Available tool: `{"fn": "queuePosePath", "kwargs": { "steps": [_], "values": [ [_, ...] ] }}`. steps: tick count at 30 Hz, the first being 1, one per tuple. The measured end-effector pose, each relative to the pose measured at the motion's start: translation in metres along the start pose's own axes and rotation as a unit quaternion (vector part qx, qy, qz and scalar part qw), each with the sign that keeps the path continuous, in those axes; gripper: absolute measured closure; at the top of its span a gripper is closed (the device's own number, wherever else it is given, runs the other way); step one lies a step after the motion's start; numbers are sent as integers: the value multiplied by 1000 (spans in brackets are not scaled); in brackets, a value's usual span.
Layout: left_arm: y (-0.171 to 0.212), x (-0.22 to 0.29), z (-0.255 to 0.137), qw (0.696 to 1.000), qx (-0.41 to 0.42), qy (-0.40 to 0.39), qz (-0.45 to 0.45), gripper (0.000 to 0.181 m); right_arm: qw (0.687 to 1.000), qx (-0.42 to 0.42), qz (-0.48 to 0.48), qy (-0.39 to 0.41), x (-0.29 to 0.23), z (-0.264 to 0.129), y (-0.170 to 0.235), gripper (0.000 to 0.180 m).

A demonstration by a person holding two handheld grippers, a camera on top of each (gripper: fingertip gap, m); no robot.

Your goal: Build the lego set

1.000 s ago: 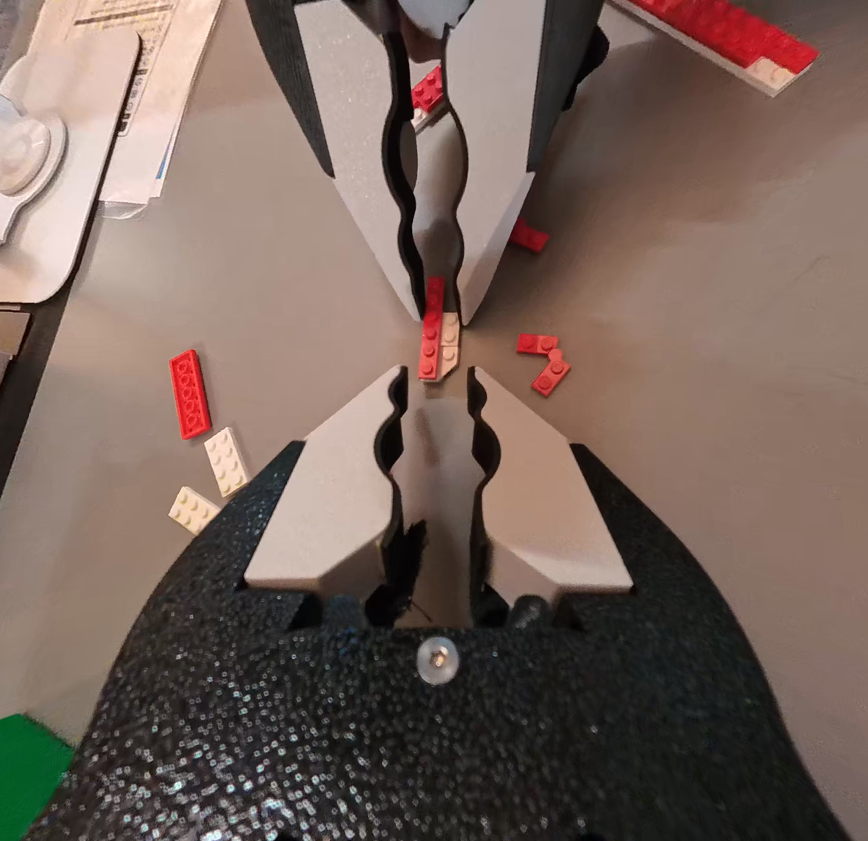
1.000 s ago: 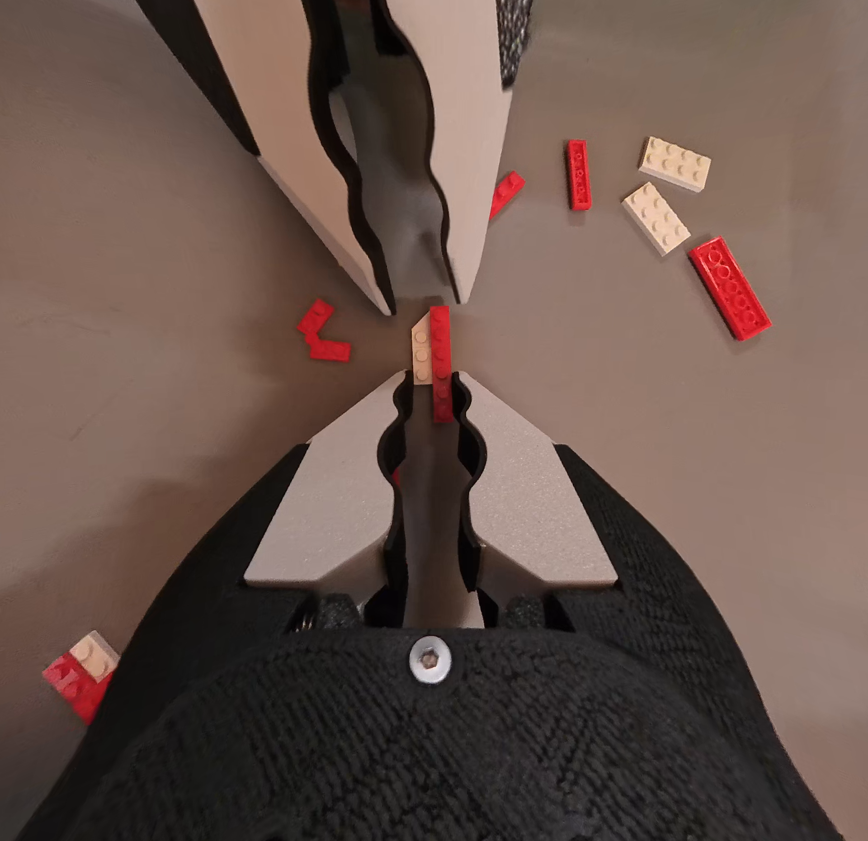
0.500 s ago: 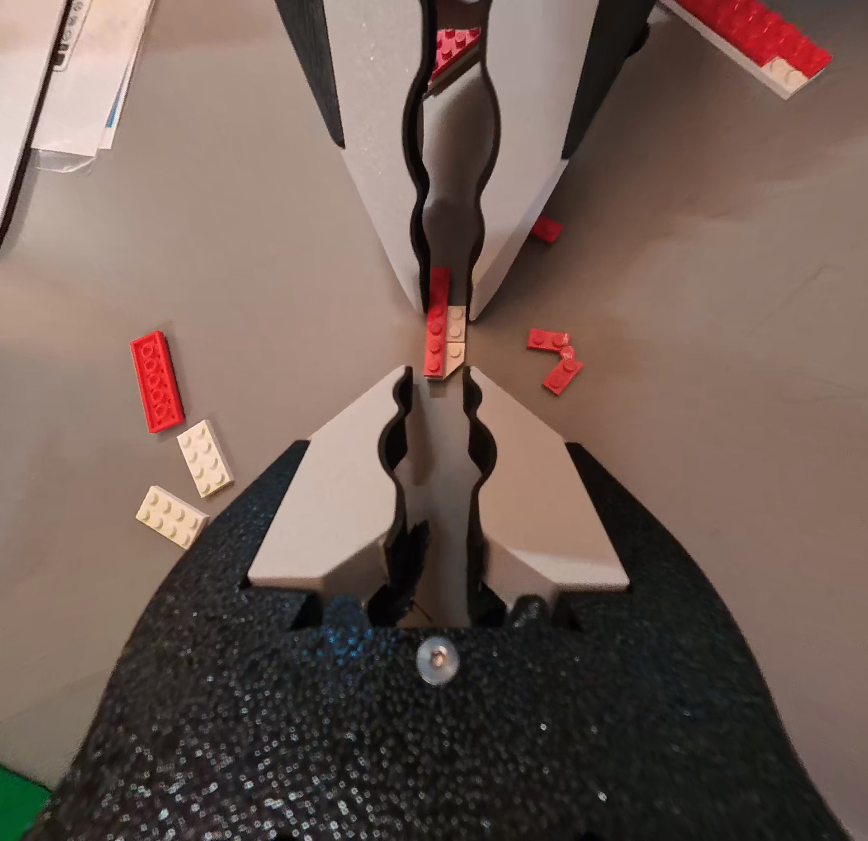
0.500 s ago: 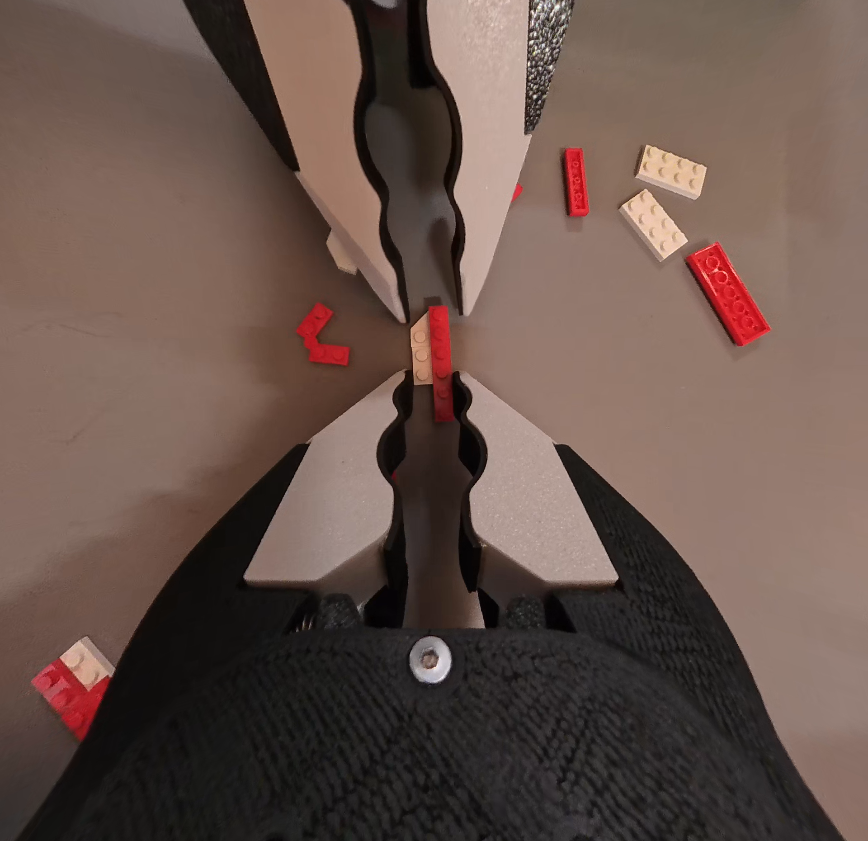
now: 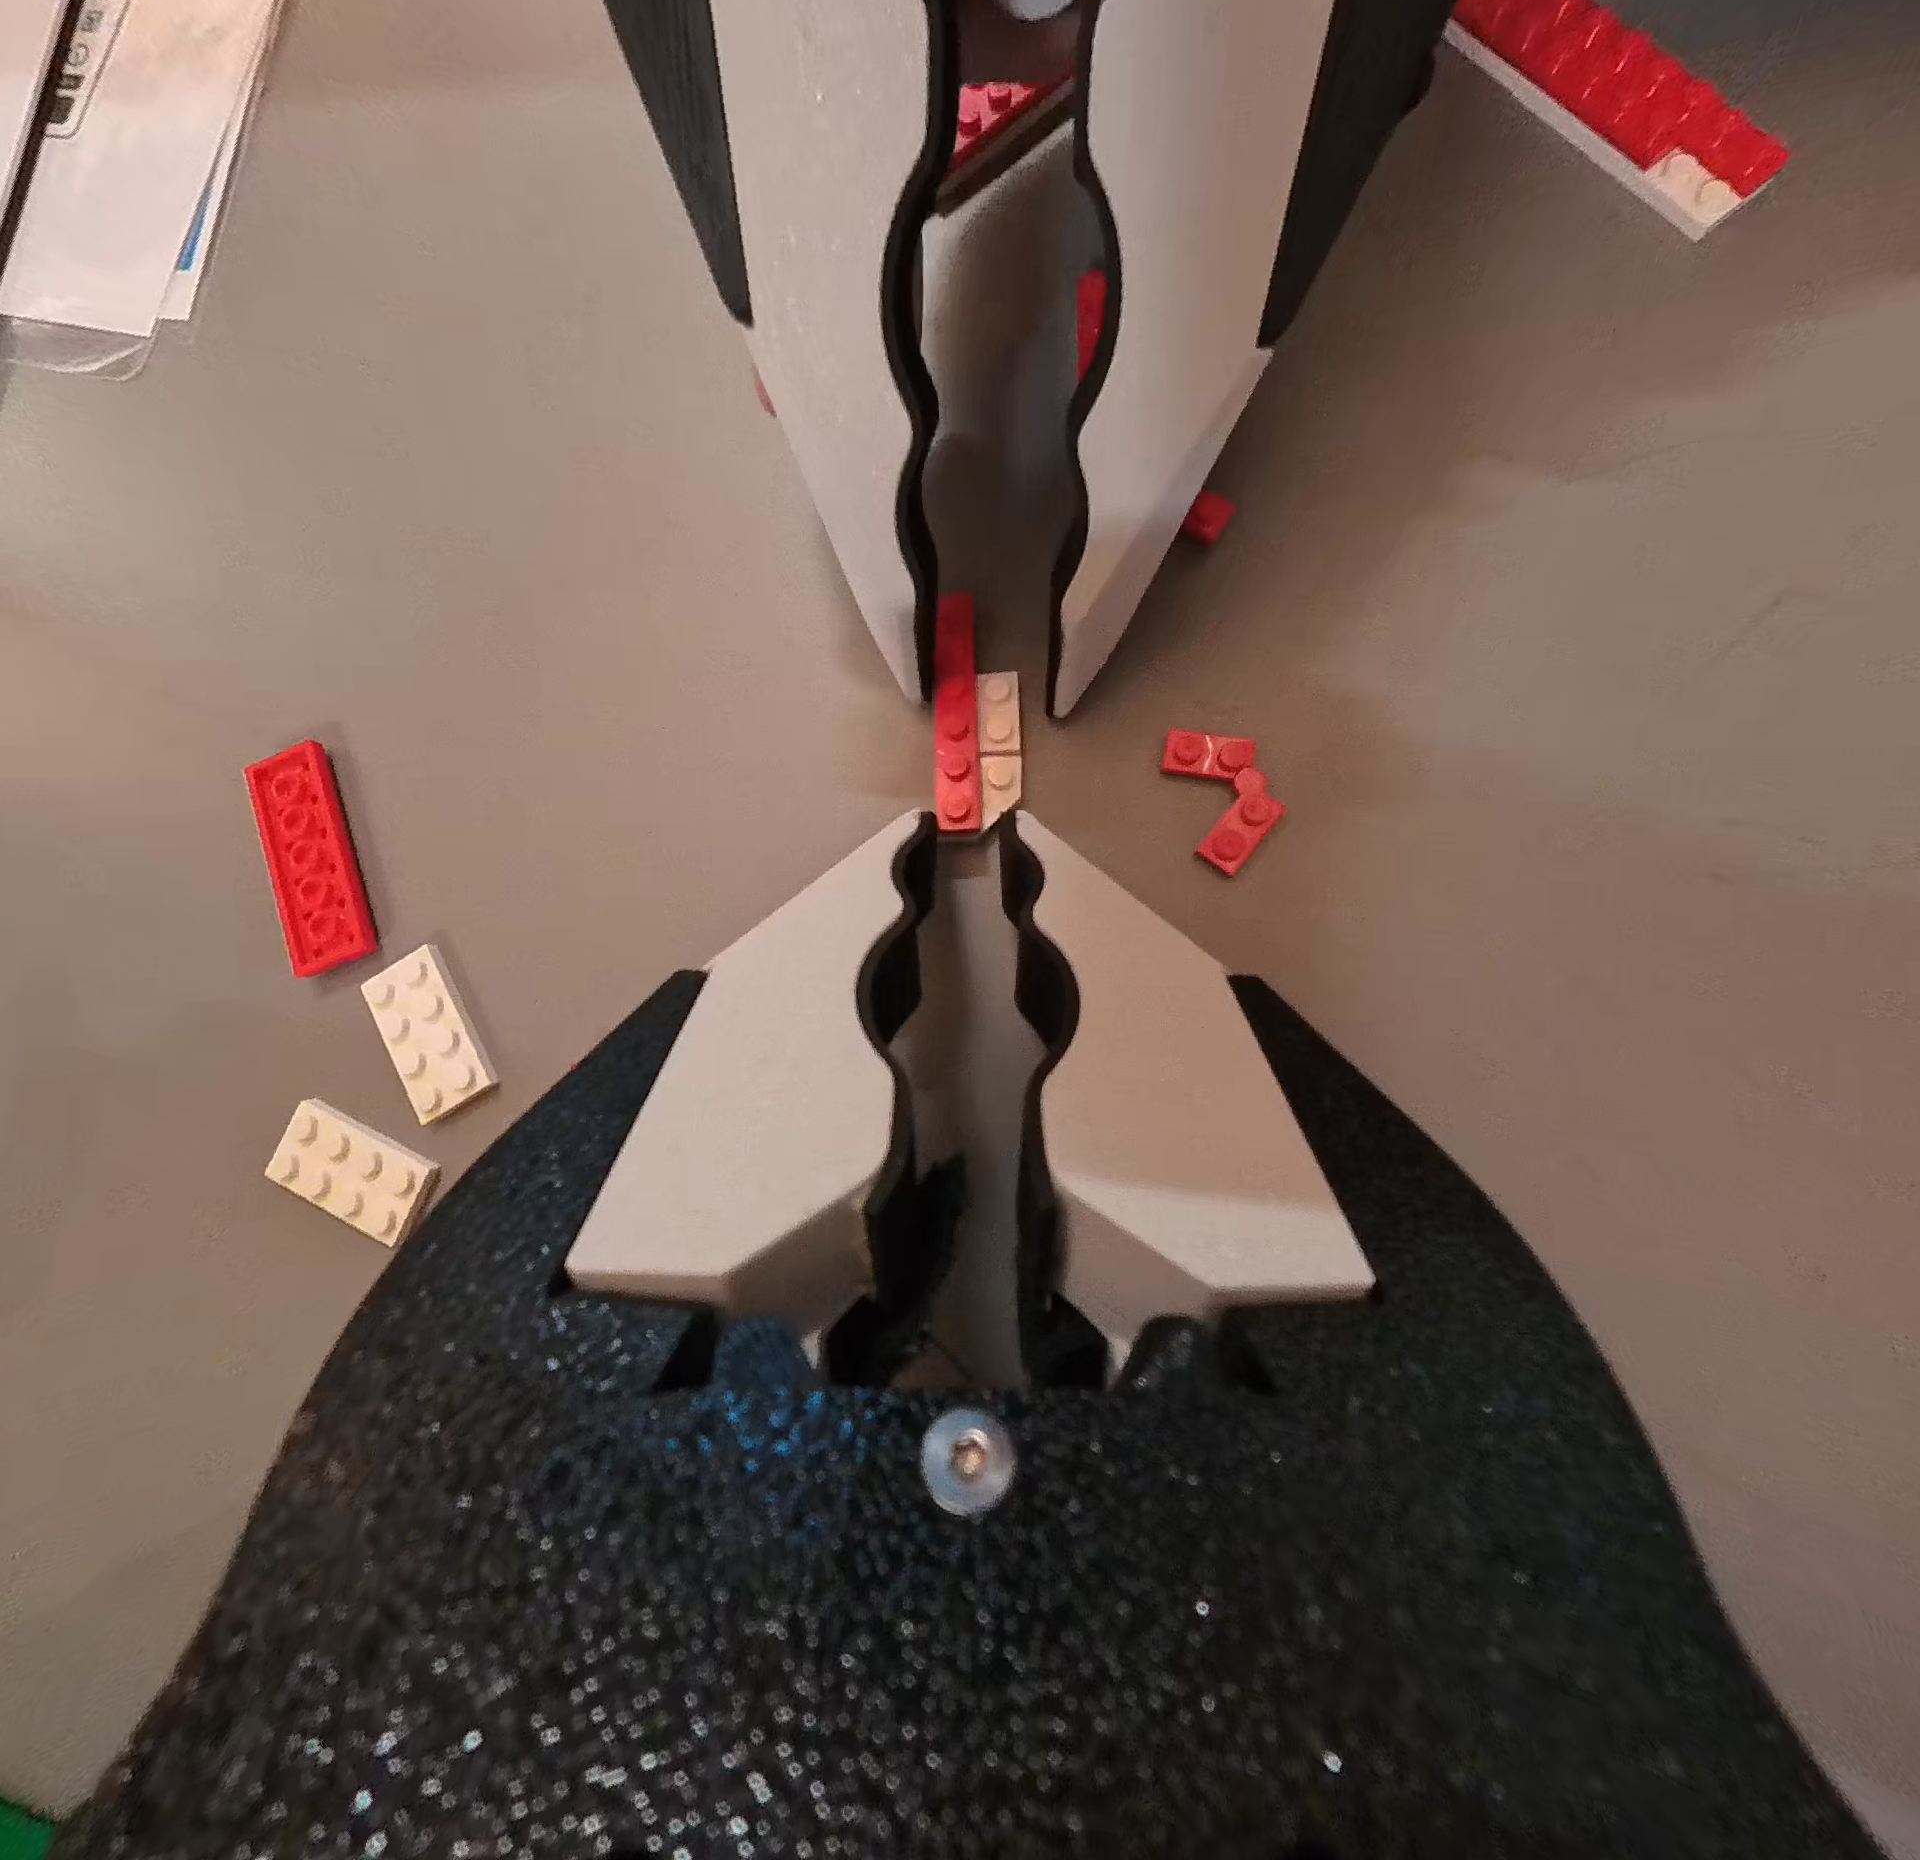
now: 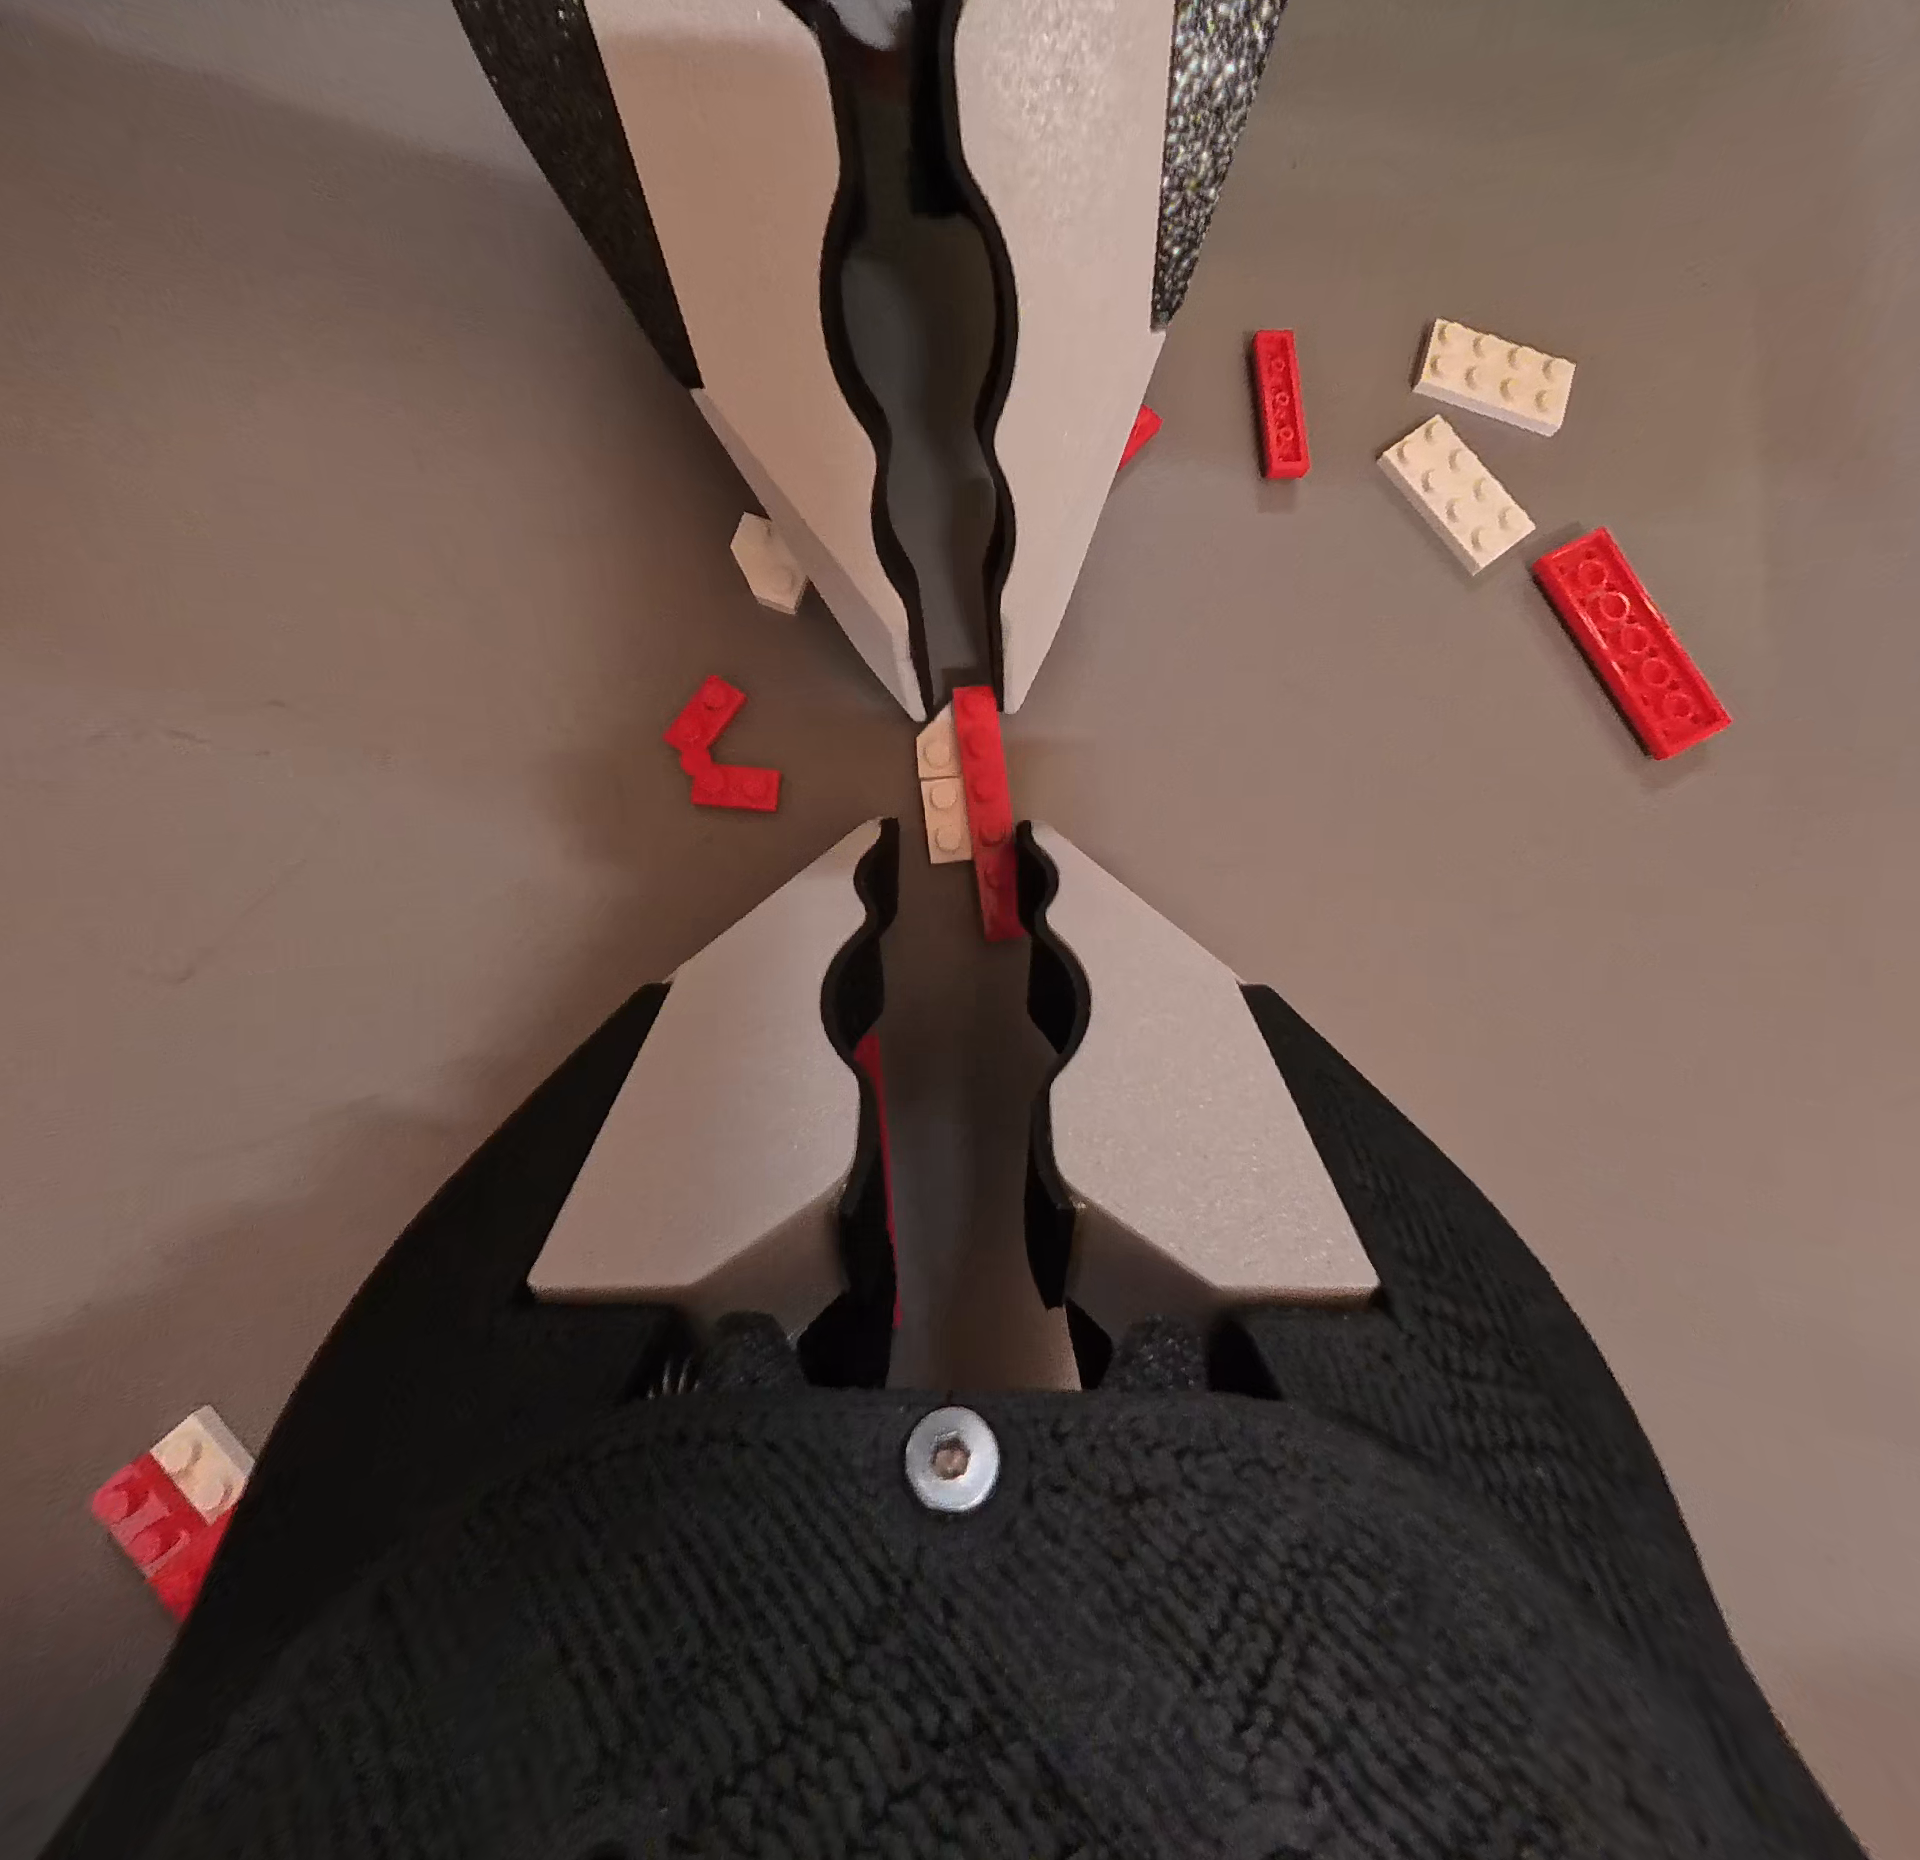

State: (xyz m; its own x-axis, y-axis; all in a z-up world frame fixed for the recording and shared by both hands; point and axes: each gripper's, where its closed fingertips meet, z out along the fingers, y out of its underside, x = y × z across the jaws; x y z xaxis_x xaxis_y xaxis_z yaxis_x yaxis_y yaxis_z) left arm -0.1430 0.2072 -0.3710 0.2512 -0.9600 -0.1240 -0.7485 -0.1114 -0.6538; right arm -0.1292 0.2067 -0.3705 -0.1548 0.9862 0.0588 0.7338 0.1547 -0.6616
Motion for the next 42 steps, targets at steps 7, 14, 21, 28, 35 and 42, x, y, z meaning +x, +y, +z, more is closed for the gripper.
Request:
{"fn": "queuePosePath", "kwargs": {
  "steps": [7, 14, 21, 28, 35, 42],
  "values": [
    [0, 1, 0, 1000, 4, 8, 0, 173, 1000, 8, 9, -10, -2, 0, 0, 165],
    [-1, 4, 0, 1000, 11, 3, 1, 174, 1000, 9, 3, -13, -2, 0, 0, 165],
    [-4, 2, -10, 997, 45, -33, -44, 160, 999, 41, -1, 12, 6, -13, -10, 165],
    [-28, -7, -45, 971, 158, -138, -111, 156, 986, 166, 13, 2, 5, -38, -48, 165],
    [-46, 5, -68, 935, 265, -129, -195, 149, 980, 173, -68, 74, 6, -60, -69, 166],
    [-36, 4, -68, 925, 282, -132, -219, 151, 983, 127, -102, 88, 2, -55, -63, 165]
  ]
}}
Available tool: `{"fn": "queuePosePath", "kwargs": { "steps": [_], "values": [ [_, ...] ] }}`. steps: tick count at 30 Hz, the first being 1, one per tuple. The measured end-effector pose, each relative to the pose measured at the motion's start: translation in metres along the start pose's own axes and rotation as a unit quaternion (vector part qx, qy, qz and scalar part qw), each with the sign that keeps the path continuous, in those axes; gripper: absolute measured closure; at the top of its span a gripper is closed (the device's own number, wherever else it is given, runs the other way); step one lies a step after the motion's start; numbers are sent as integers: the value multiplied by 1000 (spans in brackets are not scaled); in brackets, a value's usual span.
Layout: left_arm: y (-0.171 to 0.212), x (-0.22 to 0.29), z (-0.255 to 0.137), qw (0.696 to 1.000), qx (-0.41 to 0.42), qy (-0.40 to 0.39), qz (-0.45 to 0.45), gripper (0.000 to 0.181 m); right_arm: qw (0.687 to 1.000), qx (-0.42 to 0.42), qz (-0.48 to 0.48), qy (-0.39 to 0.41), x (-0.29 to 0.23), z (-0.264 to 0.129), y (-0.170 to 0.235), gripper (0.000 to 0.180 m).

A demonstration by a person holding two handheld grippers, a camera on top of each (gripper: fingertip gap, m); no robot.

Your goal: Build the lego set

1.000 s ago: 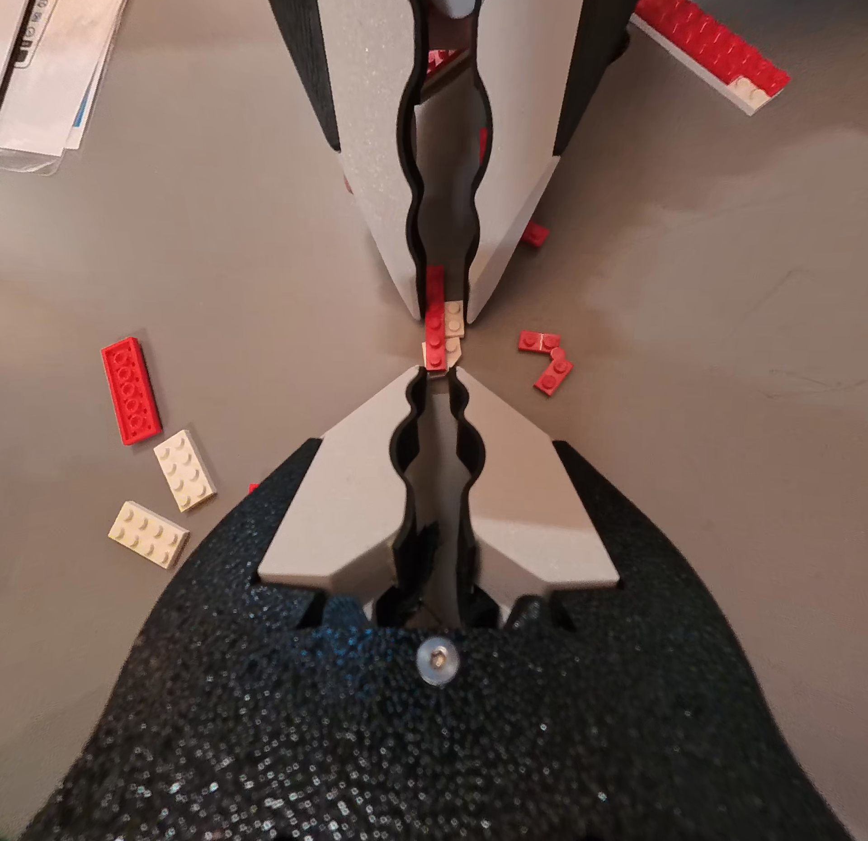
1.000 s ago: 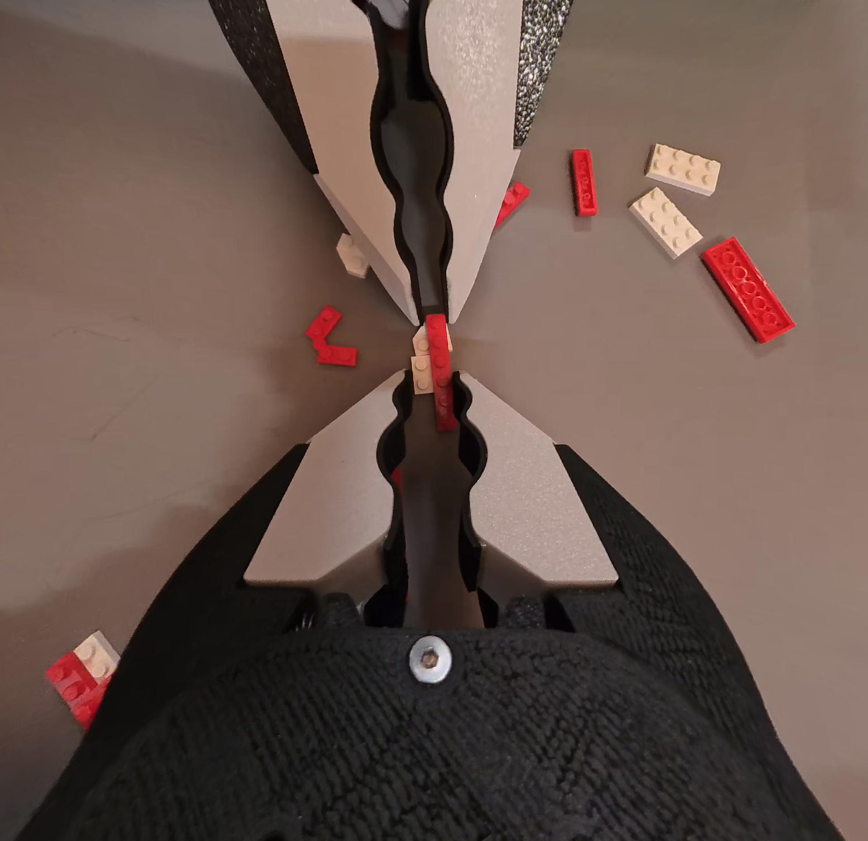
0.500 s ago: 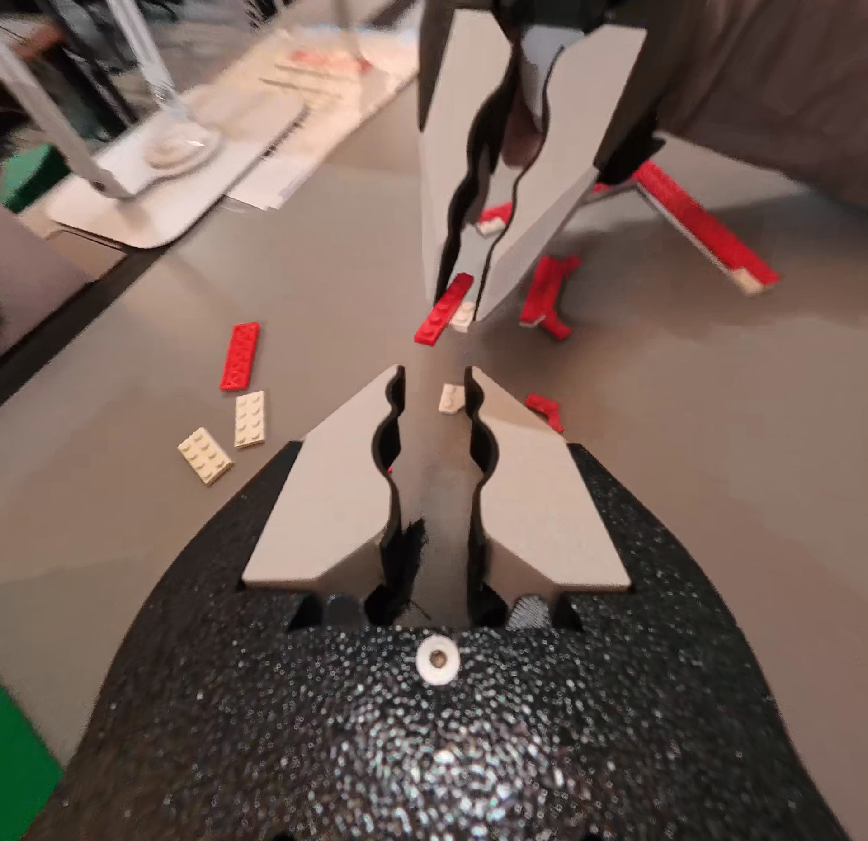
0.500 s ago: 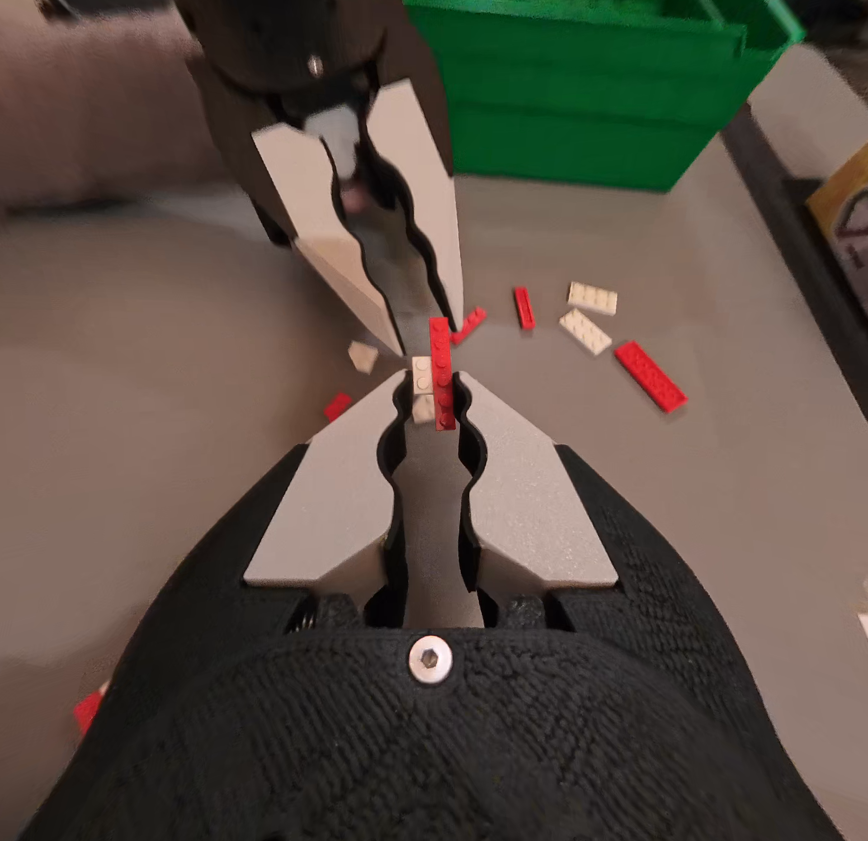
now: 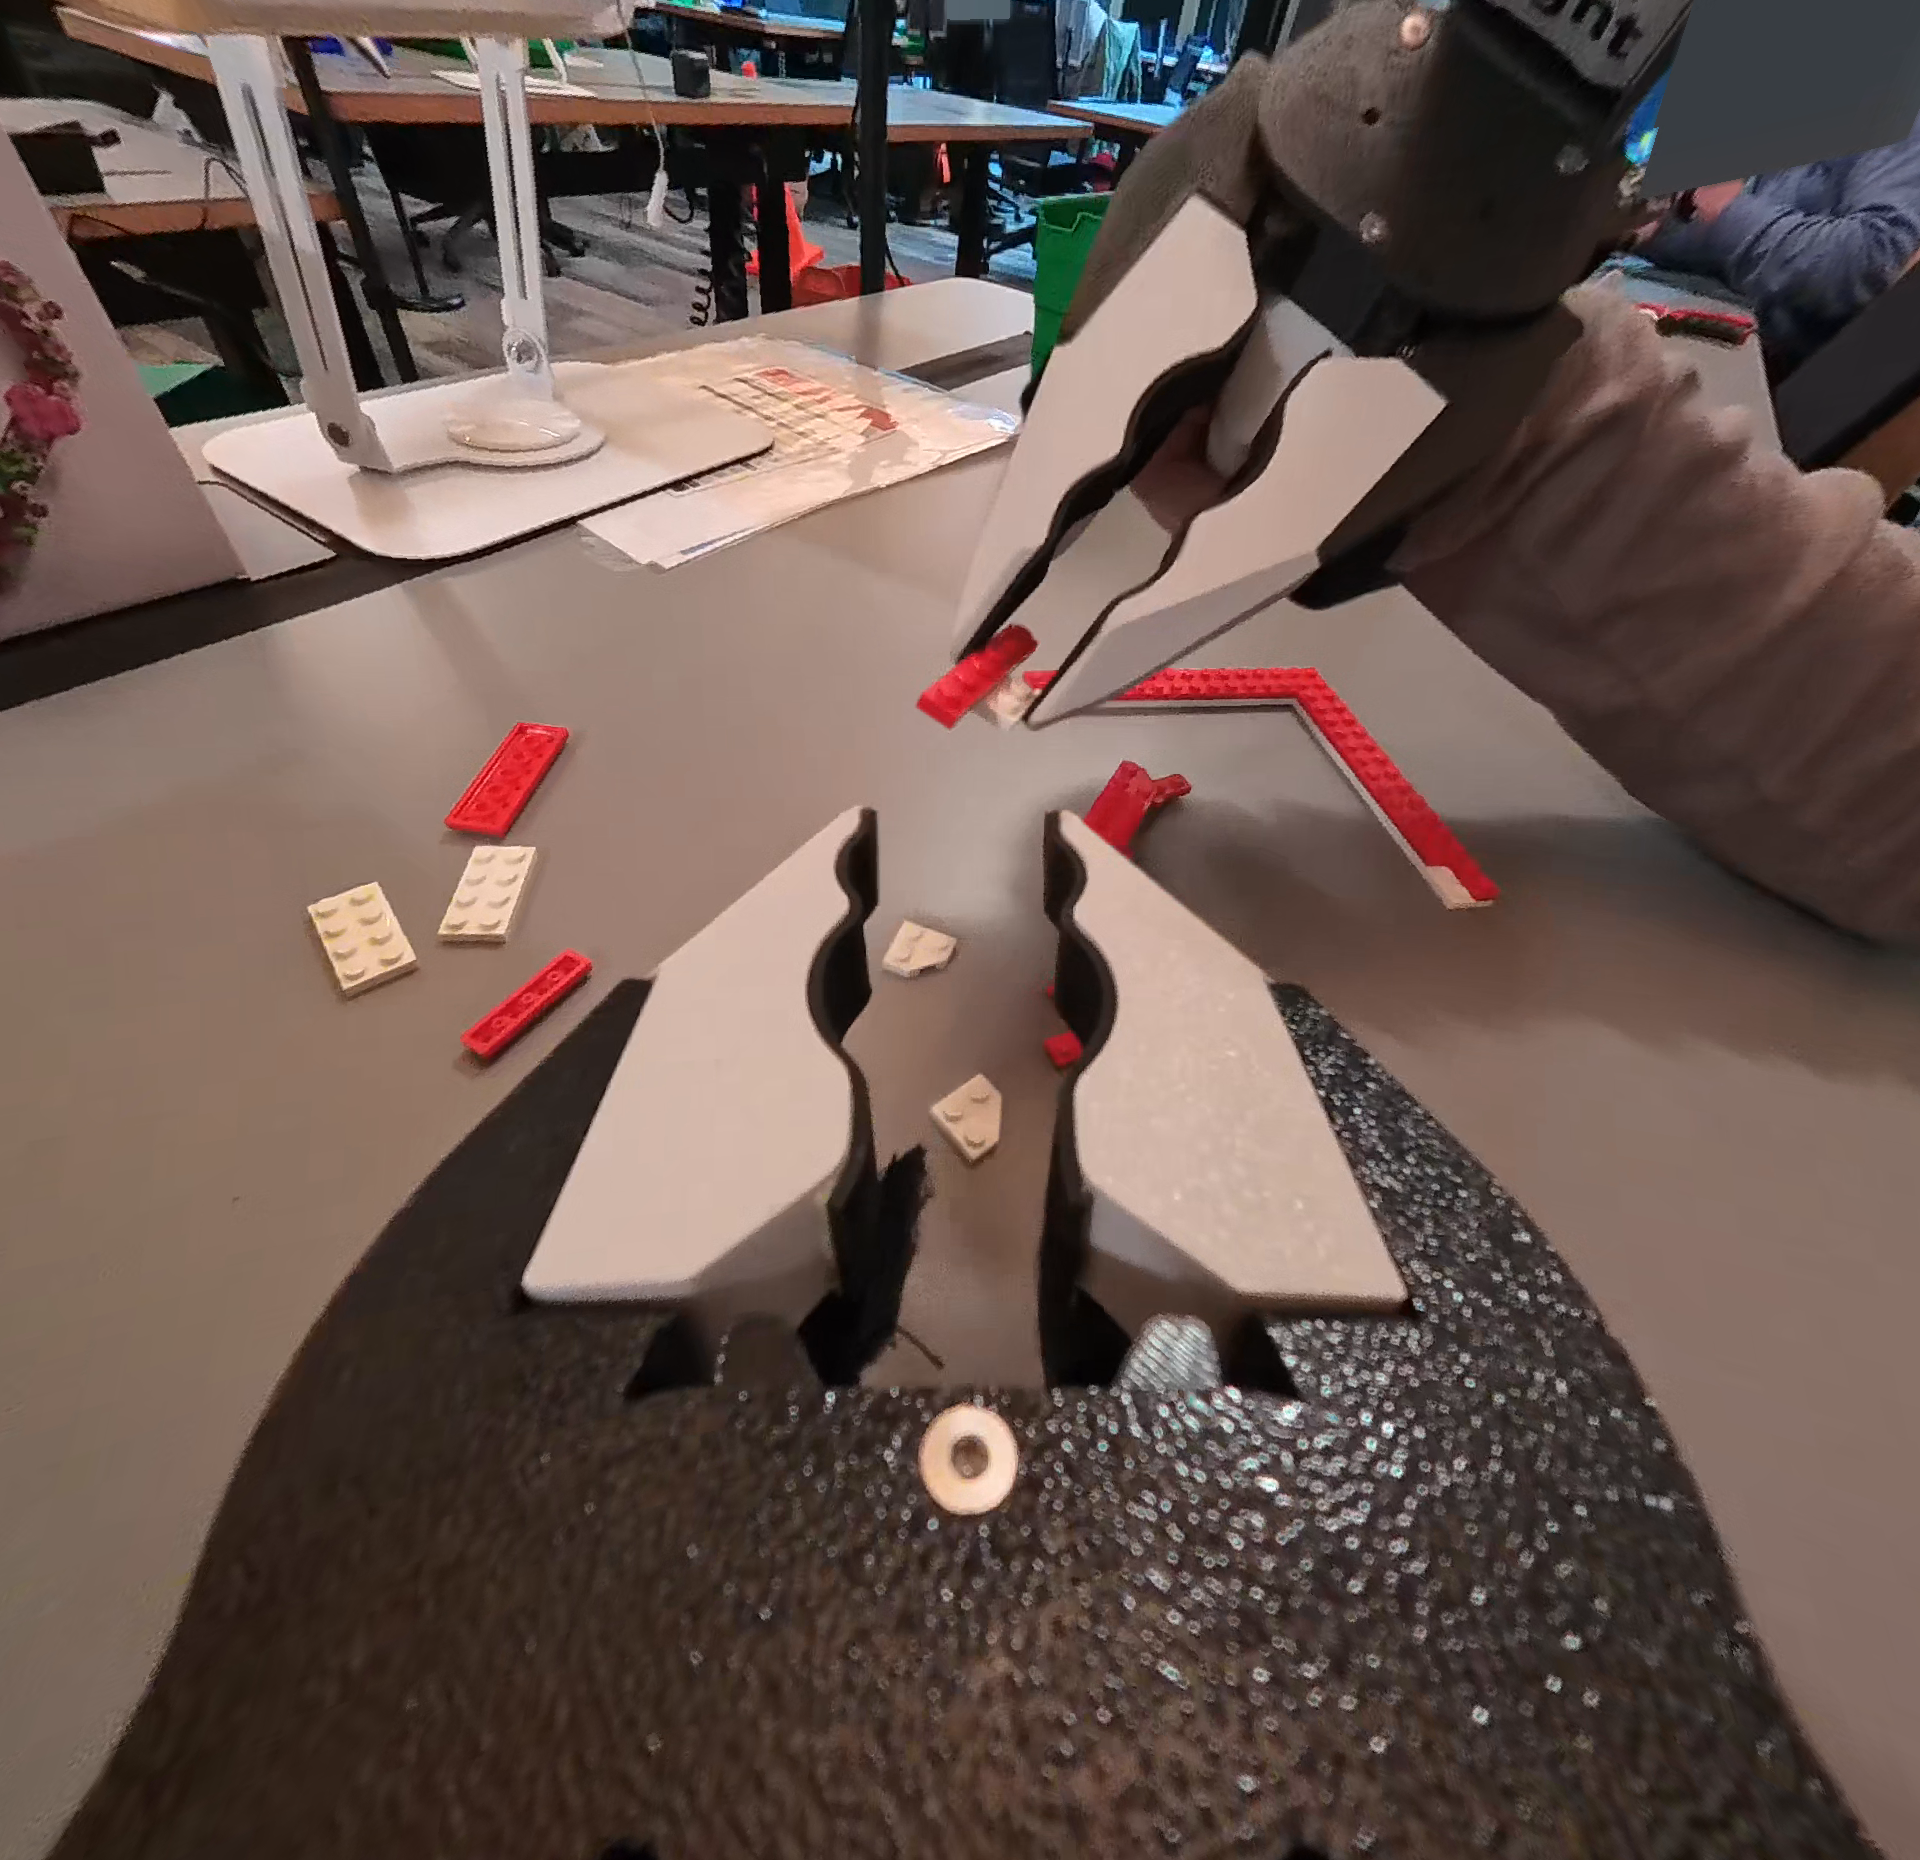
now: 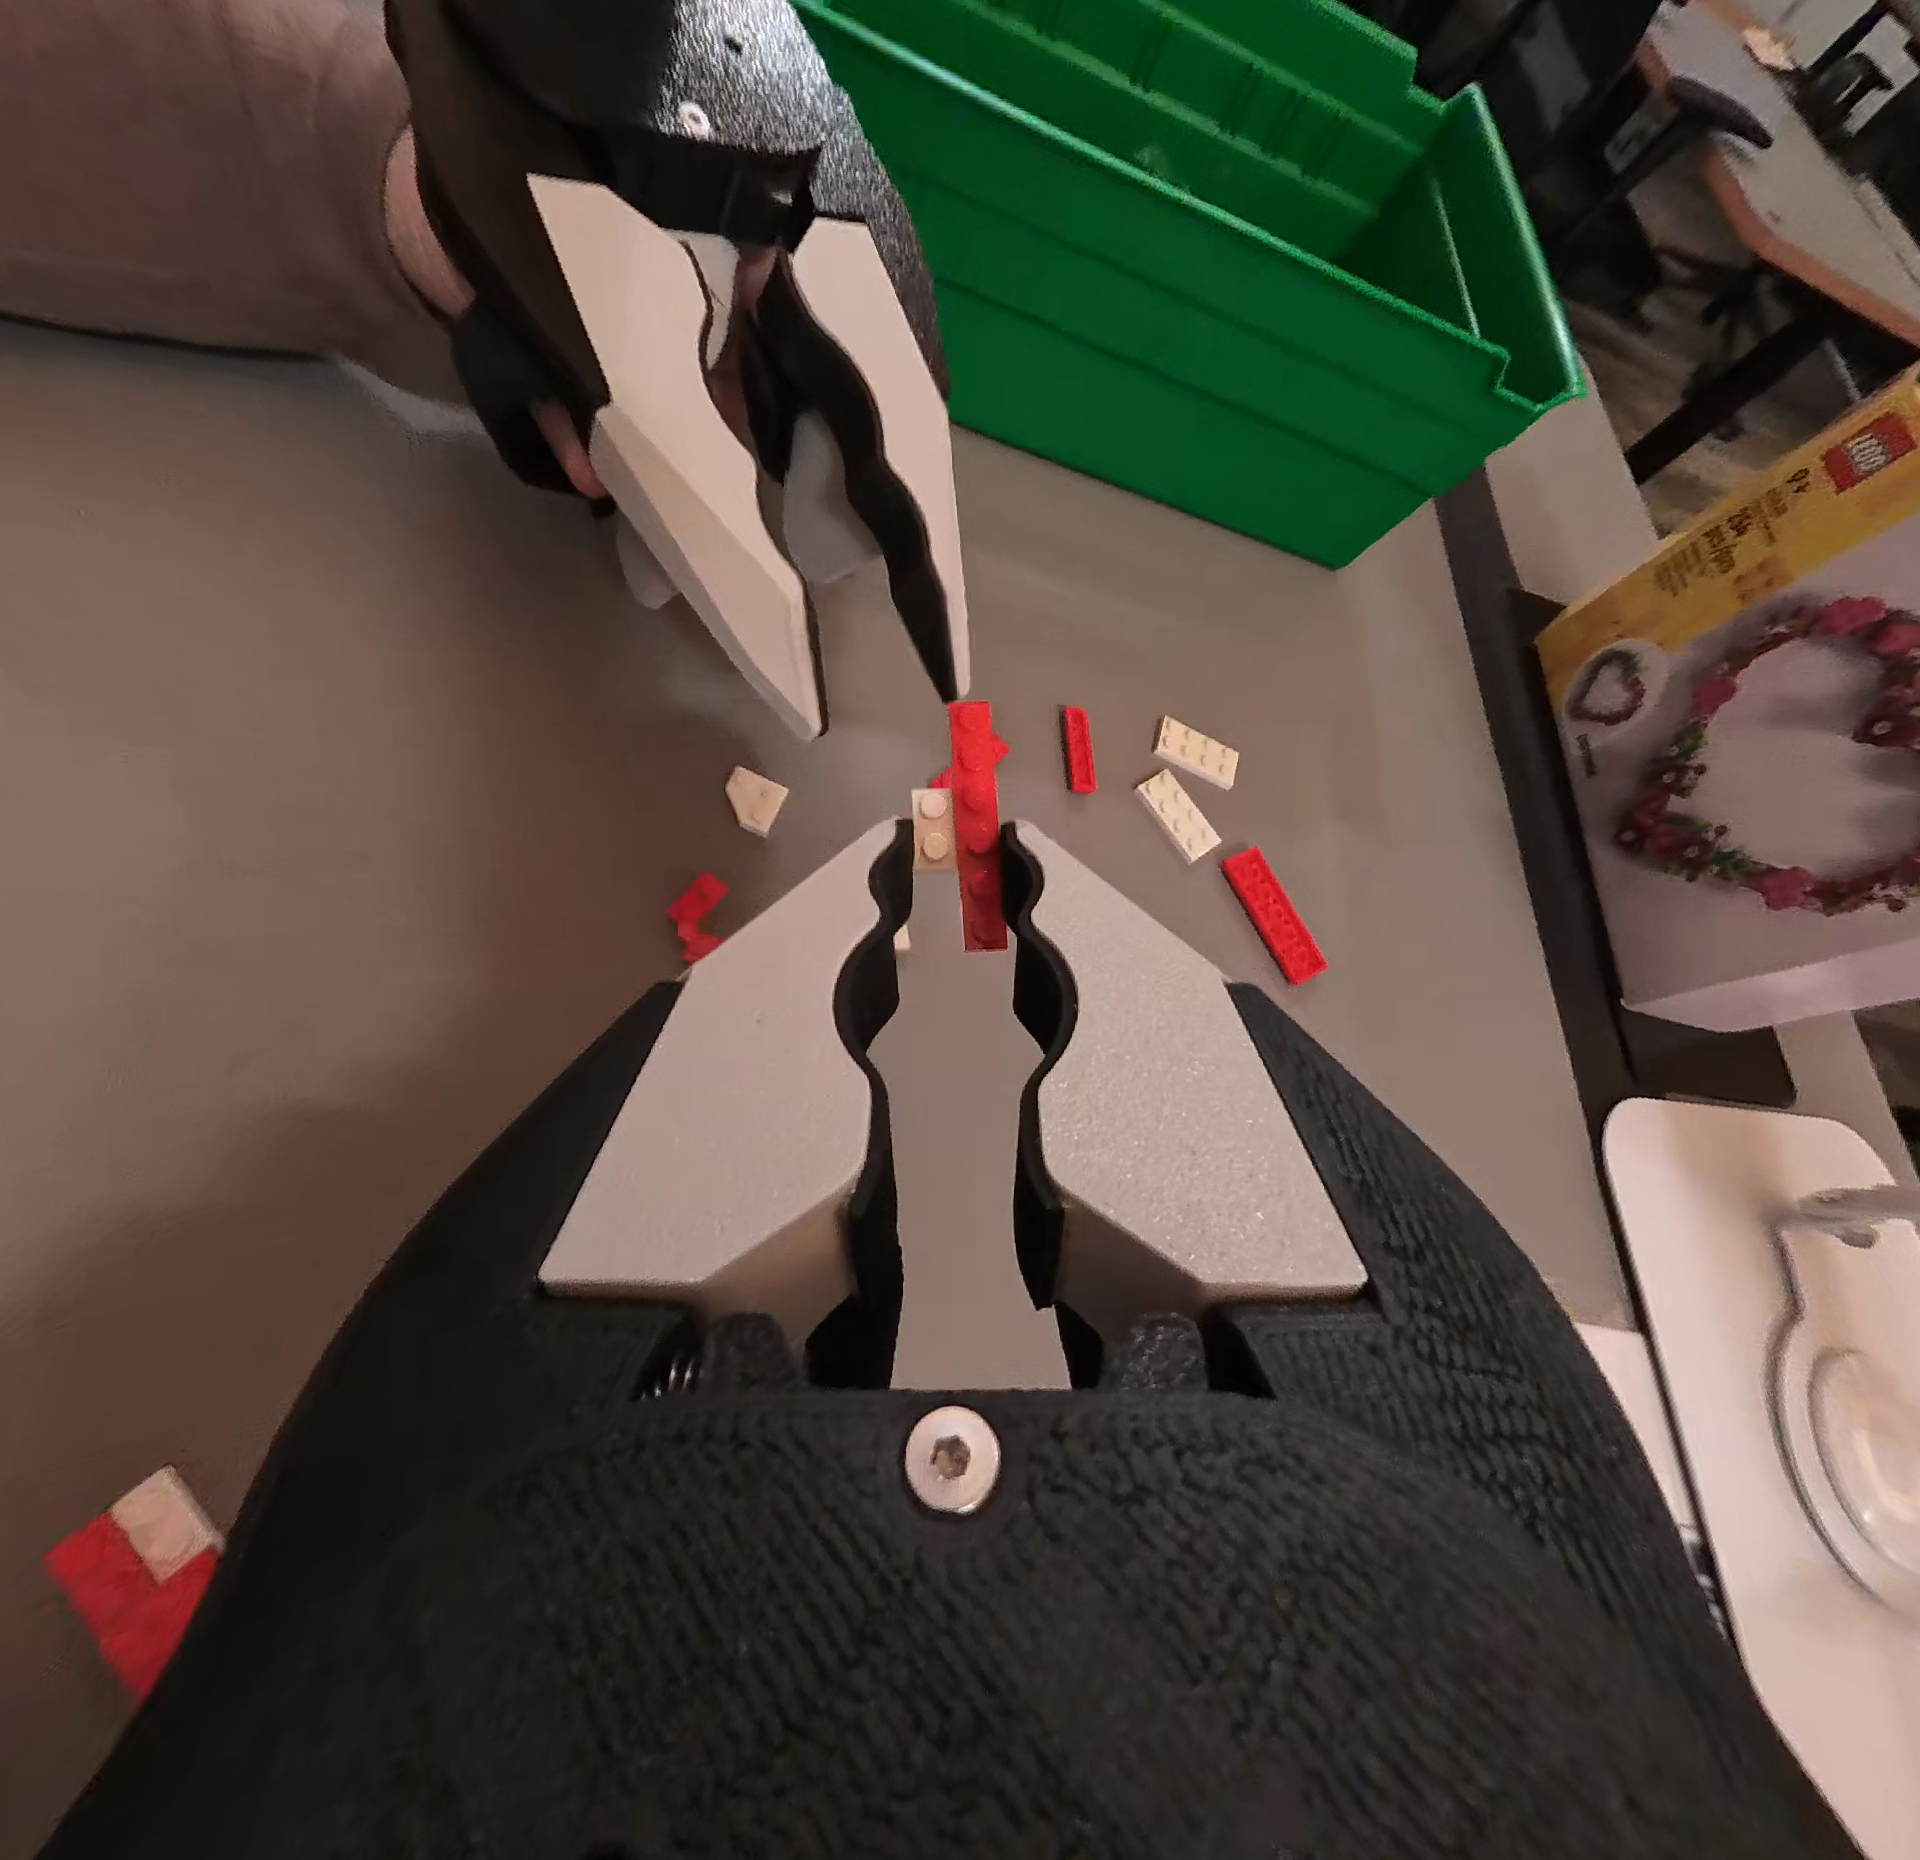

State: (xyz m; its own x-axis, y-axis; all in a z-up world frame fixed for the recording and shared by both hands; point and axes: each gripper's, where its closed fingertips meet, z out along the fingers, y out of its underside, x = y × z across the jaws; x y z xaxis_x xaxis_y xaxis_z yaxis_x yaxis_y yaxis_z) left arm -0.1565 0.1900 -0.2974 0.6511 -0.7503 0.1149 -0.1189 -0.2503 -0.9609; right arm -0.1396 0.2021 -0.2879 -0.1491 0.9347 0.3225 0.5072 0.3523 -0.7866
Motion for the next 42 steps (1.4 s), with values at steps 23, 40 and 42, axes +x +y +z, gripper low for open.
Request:
{"fn": "queuePosePath", "kwargs": {
  "steps": [23, 40, 42],
  "values": [
    [-30, -6, -12, 983, 110, 39, -140, 174, 982, 20, -172, 68, -4, 9, -25, 165],
    [-20, 25, -11, 993, 71, 93, -17, 178, 998, 13, -25, -52, -26, 0, -14, 162],
    [-21, 29, -12, 991, 75, 106, -19, 178, 998, 2, -14, -67, -30, 1, -10, 164]
  ]
}}
